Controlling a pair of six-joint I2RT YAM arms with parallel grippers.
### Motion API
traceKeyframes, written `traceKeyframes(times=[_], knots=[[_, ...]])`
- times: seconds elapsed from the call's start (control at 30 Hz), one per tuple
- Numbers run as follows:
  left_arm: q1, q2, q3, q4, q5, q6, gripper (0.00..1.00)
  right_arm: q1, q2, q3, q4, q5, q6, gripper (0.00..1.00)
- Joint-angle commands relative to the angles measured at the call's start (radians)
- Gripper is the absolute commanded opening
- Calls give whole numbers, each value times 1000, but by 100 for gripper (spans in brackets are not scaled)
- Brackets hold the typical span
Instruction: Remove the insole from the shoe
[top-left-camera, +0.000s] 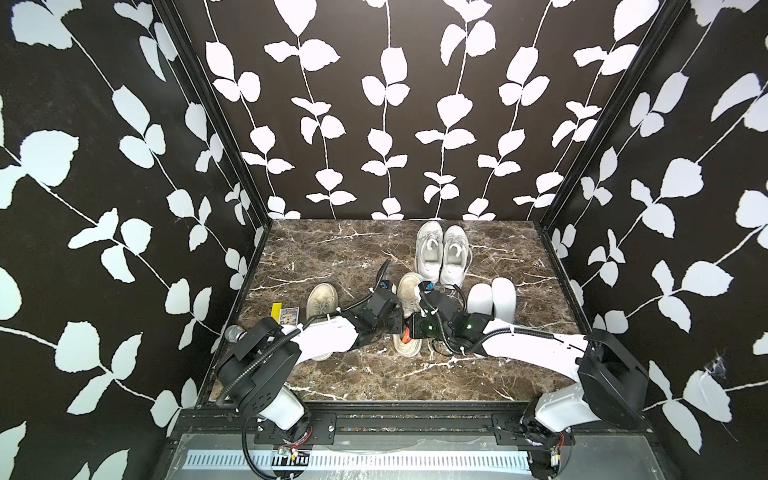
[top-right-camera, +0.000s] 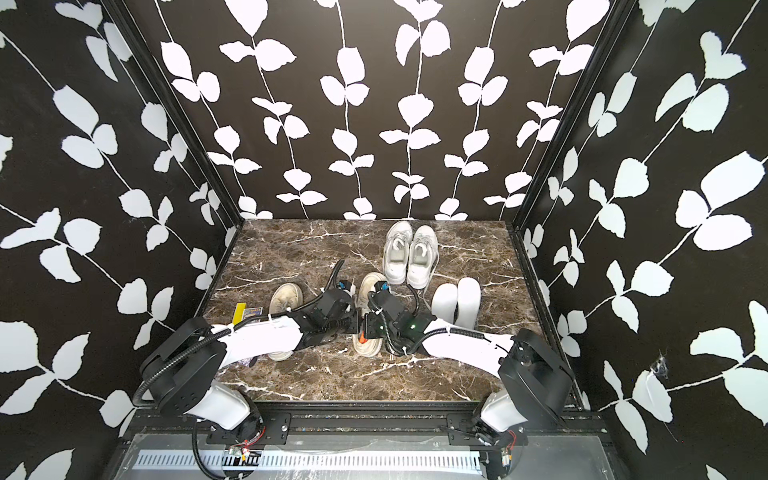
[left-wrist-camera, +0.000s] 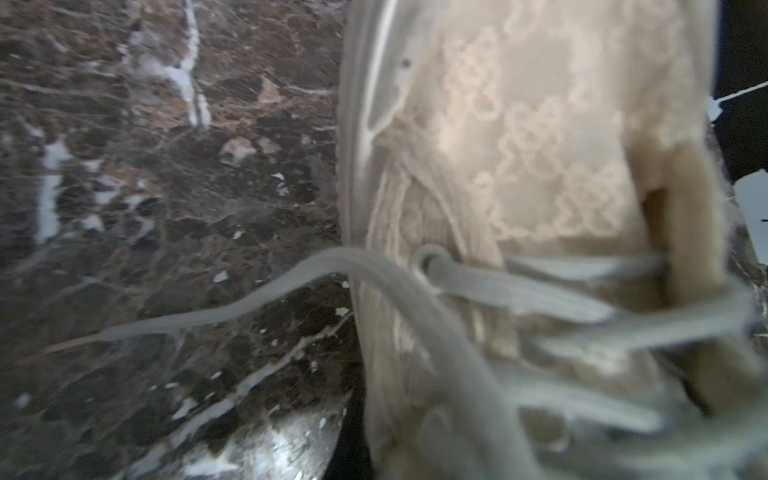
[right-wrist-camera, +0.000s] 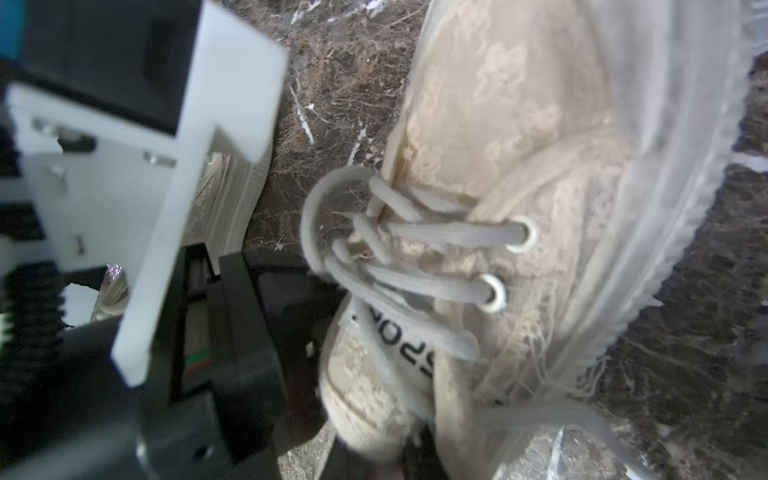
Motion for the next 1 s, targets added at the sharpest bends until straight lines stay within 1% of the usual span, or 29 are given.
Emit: traceKeyframes(times=[0.0, 0.13, 0.3, 0.4, 0.53, 0.67, 0.8, 0.9, 0.97], knots=[[84, 0, 13, -93, -211, -28, 0, 64, -96, 30, 86, -79, -71, 0], [131, 1, 20, -95, -193, -19, 0, 69, -121, -6, 146, -87, -83, 0], [132, -5, 21, -106, -210, -8, 0, 69, -128, -18, 159, -62, -59, 0], [132, -12, 10, -111, -225, -4, 0, 64, -141, -40, 210, -74, -36, 0], [133, -23, 10, -123, -246, 11, 0, 66, -167, -46, 199, -61, -56, 0], [141, 3, 55, -146, -243, 38, 0, 67, -213, -65, 157, 4, -79, 0], [159, 46, 112, -156, -217, 60, 0, 66, -290, -79, 61, 126, -104, 0], [192, 81, 167, -161, -188, 79, 0, 65, -355, -86, -26, 215, -131, 0], [220, 119, 223, -168, -149, 95, 0, 63, -394, -94, -83, 276, -150, 0]])
